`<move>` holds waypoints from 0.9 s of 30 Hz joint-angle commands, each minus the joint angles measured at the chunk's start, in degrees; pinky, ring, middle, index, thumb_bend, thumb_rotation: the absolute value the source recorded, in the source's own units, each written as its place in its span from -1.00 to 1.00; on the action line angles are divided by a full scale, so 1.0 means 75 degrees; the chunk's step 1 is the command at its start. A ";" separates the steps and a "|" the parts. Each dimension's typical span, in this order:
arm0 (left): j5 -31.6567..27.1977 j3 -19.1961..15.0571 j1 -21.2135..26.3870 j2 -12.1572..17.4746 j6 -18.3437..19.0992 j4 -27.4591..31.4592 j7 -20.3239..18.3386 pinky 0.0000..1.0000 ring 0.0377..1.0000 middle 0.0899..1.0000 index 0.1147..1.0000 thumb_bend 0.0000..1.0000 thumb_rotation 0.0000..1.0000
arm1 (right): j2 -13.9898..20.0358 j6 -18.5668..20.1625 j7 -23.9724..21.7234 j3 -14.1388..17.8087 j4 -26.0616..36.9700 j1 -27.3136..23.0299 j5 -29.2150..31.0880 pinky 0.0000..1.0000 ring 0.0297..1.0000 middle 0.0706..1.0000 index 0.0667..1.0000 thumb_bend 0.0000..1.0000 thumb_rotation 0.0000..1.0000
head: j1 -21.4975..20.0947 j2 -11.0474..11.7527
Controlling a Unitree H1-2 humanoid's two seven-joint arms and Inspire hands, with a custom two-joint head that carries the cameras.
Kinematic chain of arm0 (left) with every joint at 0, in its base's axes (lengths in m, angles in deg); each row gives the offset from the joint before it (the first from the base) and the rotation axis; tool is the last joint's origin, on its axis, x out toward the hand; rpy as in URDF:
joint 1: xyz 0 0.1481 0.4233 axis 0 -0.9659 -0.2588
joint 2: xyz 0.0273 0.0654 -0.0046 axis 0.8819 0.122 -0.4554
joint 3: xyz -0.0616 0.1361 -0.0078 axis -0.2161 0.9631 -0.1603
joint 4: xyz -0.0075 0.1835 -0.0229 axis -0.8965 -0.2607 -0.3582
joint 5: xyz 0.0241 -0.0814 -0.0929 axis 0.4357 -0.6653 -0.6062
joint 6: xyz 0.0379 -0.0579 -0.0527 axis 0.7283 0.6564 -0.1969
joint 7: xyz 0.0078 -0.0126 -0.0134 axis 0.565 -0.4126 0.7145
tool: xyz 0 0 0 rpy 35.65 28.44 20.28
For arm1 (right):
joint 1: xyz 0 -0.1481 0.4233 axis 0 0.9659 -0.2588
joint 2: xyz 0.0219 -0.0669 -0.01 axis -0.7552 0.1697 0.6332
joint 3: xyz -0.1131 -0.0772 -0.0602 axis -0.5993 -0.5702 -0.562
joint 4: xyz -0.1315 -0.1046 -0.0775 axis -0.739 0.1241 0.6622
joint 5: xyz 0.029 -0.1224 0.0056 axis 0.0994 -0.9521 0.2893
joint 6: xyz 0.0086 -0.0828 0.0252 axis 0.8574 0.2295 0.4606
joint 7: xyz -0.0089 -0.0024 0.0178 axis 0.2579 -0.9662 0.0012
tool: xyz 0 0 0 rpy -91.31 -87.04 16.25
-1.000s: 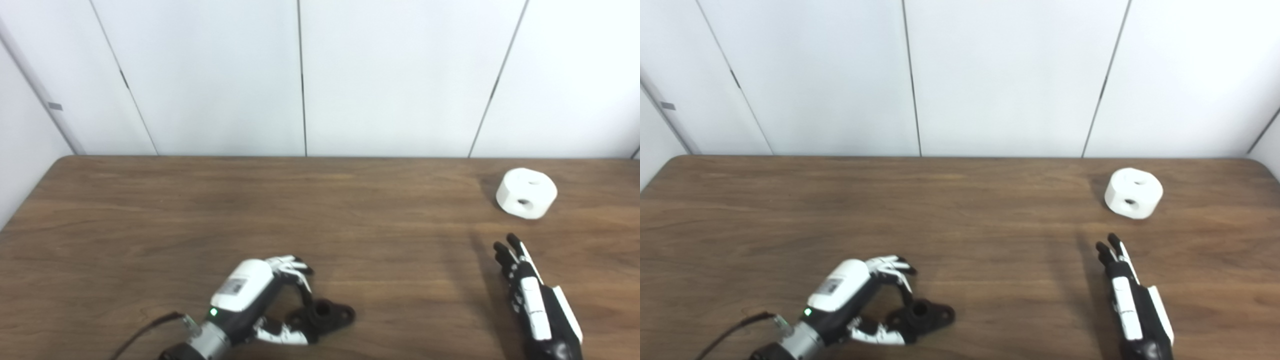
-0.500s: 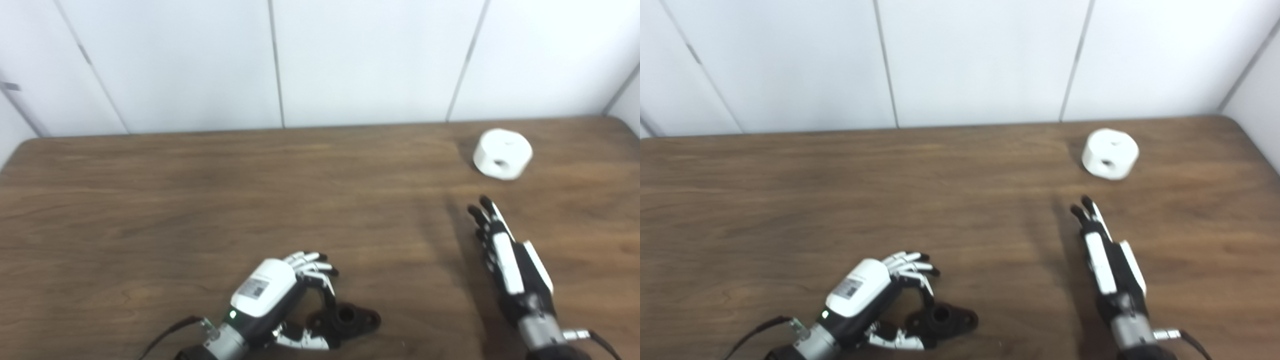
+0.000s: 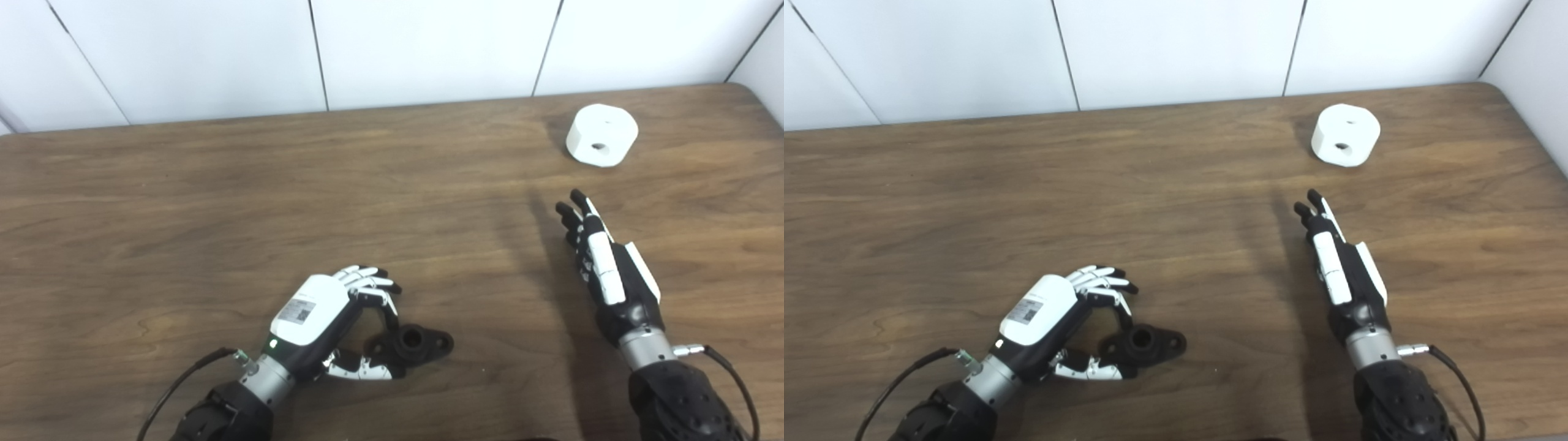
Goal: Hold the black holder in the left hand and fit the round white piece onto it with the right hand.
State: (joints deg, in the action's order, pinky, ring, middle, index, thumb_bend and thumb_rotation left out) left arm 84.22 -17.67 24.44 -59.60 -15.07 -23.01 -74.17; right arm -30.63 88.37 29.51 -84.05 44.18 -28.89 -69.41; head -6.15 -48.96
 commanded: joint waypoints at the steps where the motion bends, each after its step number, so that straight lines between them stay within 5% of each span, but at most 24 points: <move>1: -0.0014 -0.0117 0.0027 -0.0029 -0.0132 0.0000 0.0155 0.77 0.73 0.51 -0.16 0.05 -0.89 | -0.0127 -0.0057 0.0027 0.0027 0.0259 -0.0071 -0.0010 1.00 0.97 0.89 0.96 0.23 1.00 | 0.0004 -0.0001; 11: 0.0015 -0.0189 -0.0077 -0.0180 -0.0365 -0.0605 0.0442 0.76 0.72 0.50 -0.16 0.05 -0.89 | -0.0008 -0.0552 0.0059 0.0377 0.0091 -0.0293 0.0202 1.00 0.91 0.87 0.91 0.12 1.00 | -0.0014 0.0431; 20: 0.0044 -0.0142 -0.0046 -0.0283 -0.0609 -0.1047 0.0730 0.77 0.71 0.52 -0.16 0.05 -0.90 | 0.0192 -0.0366 0.0084 0.0901 0.0159 -0.0709 0.0354 0.98 0.96 0.90 0.91 0.09 1.00 | -0.0327 0.0917; 27: 0.0117 -0.0114 -0.0085 -0.0278 -0.0846 -0.1352 0.1039 0.76 0.71 0.51 -0.16 0.04 -0.90 | 0.0844 -0.0360 0.0057 0.1024 0.0215 -0.1184 -0.0310 1.00 0.94 0.85 0.83 0.08 0.81 | -0.0445 0.1366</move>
State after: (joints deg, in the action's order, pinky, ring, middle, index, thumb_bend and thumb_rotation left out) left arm 84.03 -18.92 24.39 -61.83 -21.31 -30.65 -66.47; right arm -25.64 86.75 30.02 -77.29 43.68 -35.68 -70.72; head -9.41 -38.68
